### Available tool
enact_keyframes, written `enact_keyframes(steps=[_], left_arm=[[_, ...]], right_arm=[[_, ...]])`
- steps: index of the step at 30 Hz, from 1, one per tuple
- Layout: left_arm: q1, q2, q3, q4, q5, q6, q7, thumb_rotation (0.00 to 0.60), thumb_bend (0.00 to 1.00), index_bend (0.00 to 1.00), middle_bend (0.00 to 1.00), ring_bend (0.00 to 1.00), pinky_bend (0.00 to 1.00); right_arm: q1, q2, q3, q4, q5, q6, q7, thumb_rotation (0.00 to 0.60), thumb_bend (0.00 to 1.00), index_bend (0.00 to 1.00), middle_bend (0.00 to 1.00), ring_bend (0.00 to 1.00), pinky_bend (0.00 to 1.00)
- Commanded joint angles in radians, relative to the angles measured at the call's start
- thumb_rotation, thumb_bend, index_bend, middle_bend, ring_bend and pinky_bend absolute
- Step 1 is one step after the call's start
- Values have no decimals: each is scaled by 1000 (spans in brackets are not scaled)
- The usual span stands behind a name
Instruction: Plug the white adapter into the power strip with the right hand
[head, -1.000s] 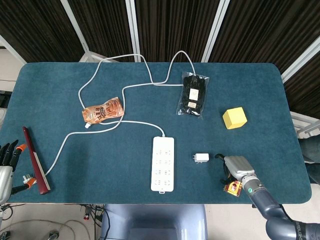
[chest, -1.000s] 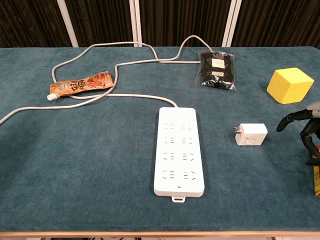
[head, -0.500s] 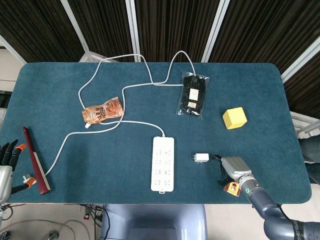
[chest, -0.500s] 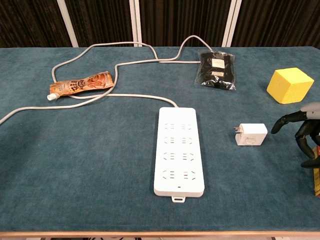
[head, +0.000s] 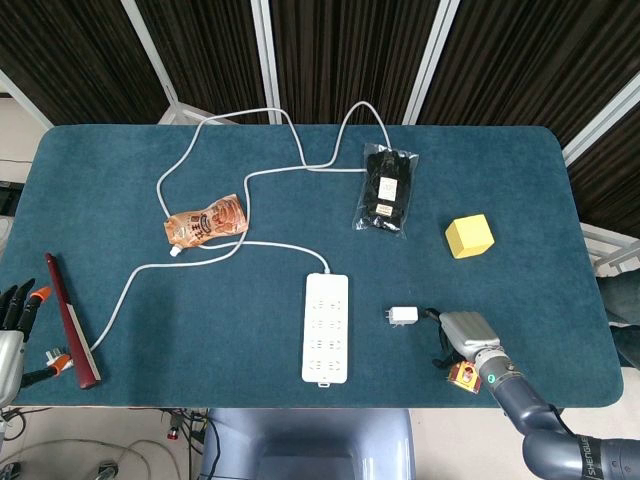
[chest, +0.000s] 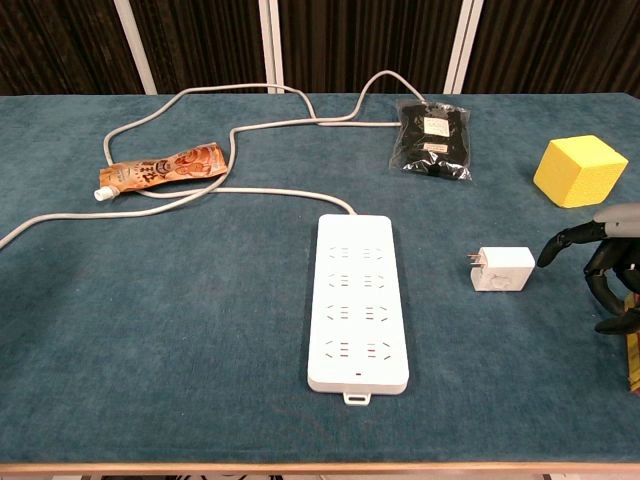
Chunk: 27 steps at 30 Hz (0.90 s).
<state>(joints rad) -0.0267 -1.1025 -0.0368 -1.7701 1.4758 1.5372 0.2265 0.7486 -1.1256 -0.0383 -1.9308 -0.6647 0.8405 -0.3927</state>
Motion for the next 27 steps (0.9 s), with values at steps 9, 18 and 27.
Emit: enact_keyframes(steps=[9, 18, 27], left_arm=[[2, -3, 0, -2, -1, 6, 10, 600, 100, 123, 0, 0, 0], [3, -3, -4, -1, -6, 9, 9, 600, 100, 123, 0, 0, 0], [3, -4, -3, -1, -5, 8, 11, 600, 100, 123, 0, 0, 0]], right_arm=[[16, -17, -3, -2, 6, 2, -7, 600, 333, 192, 612, 726, 660], [38, -31, 1, -9, 23, 21, -26, 600, 333, 192, 612, 725, 660], [62, -32, 2, -31, 39, 29, -45, 600, 333, 192, 613, 726, 660]])
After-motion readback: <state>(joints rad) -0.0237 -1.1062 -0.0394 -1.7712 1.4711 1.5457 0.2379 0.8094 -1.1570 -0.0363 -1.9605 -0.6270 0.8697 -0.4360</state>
